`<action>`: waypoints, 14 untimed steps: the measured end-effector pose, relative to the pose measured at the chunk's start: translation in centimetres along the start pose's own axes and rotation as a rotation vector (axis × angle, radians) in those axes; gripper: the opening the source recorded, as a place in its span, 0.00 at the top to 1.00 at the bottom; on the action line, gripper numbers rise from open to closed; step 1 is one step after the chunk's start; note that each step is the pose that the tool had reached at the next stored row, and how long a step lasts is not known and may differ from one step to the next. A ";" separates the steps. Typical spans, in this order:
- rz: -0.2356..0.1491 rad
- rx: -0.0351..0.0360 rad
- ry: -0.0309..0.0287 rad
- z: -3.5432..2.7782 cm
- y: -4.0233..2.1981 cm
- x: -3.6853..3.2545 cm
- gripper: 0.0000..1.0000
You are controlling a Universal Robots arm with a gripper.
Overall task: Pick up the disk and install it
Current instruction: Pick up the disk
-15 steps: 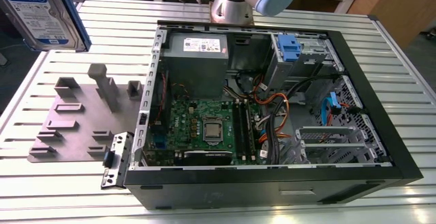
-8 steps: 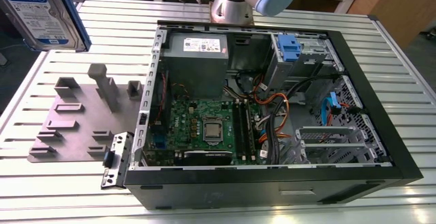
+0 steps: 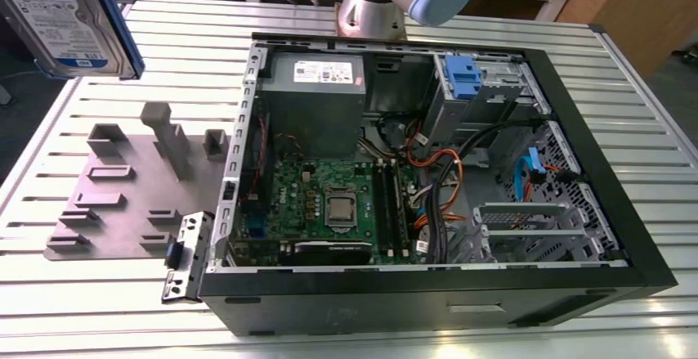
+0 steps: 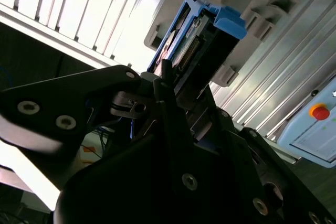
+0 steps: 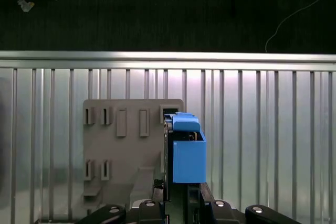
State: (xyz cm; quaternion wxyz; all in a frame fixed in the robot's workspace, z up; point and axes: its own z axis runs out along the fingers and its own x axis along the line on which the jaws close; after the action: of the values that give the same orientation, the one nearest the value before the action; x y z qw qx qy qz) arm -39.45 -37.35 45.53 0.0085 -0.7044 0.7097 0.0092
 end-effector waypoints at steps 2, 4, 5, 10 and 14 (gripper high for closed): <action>0.000 0.0000 0.0000 -0.26 0.00 -0.01 0.65; 0.000 0.0000 0.0000 -0.54 0.00 -0.01 0.65; 0.000 0.0000 0.0000 -0.67 0.00 -0.02 0.65; 0.000 0.0000 0.0000 -1.37 0.00 -0.03 0.65; 0.000 0.0001 -0.0001 -1.40 0.00 -0.04 0.65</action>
State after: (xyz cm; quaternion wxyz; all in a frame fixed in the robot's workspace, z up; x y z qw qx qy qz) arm -39.45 -37.34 46.93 0.0085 -0.7044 0.7097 0.0092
